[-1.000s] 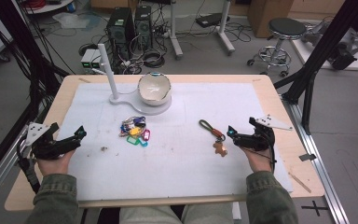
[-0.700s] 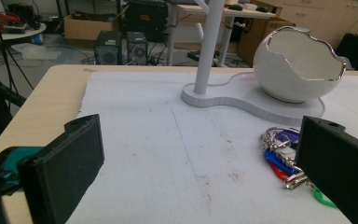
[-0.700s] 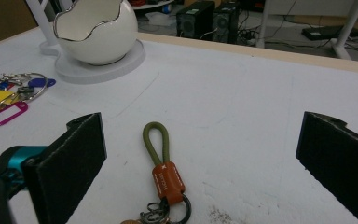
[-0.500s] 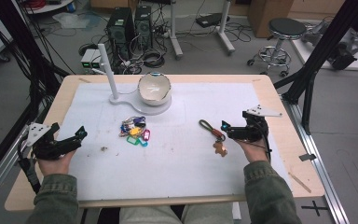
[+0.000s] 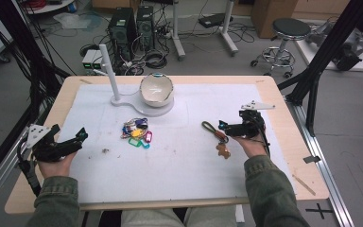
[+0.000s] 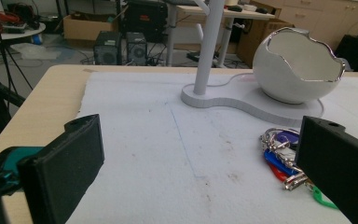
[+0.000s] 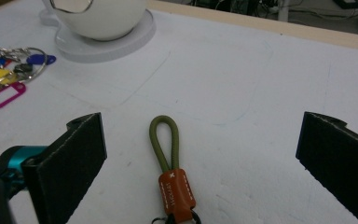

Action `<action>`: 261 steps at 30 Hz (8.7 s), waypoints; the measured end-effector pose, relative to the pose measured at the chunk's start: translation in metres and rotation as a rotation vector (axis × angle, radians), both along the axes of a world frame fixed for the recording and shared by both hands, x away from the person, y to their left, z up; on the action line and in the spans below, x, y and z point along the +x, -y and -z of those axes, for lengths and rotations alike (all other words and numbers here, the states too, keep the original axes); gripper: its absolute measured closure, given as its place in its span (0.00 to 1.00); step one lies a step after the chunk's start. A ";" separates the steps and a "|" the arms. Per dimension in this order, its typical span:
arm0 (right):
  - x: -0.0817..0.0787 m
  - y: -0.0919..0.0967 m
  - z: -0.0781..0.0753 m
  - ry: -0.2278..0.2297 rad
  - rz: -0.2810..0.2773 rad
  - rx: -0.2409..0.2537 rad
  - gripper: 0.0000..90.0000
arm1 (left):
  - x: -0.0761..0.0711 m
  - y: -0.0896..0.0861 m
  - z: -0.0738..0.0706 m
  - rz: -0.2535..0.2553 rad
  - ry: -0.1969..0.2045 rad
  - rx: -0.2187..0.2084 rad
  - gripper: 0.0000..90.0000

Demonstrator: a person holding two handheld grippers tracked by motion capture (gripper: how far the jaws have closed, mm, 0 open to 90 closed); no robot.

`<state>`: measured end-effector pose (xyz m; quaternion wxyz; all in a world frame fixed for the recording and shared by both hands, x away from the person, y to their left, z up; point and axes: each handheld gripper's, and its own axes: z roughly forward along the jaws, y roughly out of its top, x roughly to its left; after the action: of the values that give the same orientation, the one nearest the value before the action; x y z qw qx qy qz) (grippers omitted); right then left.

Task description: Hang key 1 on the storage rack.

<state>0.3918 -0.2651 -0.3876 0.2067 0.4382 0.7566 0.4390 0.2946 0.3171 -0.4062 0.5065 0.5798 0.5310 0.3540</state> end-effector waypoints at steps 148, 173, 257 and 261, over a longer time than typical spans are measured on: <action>0.034 -0.108 -0.068 -0.165 -0.237 -0.023 0.82 | 0.003 0.003 0.003 0.031 -0.017 -0.006 0.02; 0.047 -0.168 -0.085 -0.148 -0.179 0.015 0.82 | 0.003 0.003 0.003 0.035 -0.013 -0.011 0.02; 0.078 -0.334 -0.115 -0.116 -0.232 0.090 0.81 | 0.004 0.000 0.005 0.051 -0.023 -0.054 0.02; 0.081 -0.338 -0.114 -0.117 -0.227 0.081 0.81 | 0.004 0.000 0.005 0.053 -0.025 -0.052 0.02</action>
<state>0.4727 0.0729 -0.2733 0.0931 0.3826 0.7938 0.4635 0.2986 0.3173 -0.4112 0.5240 0.5847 0.5306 0.3194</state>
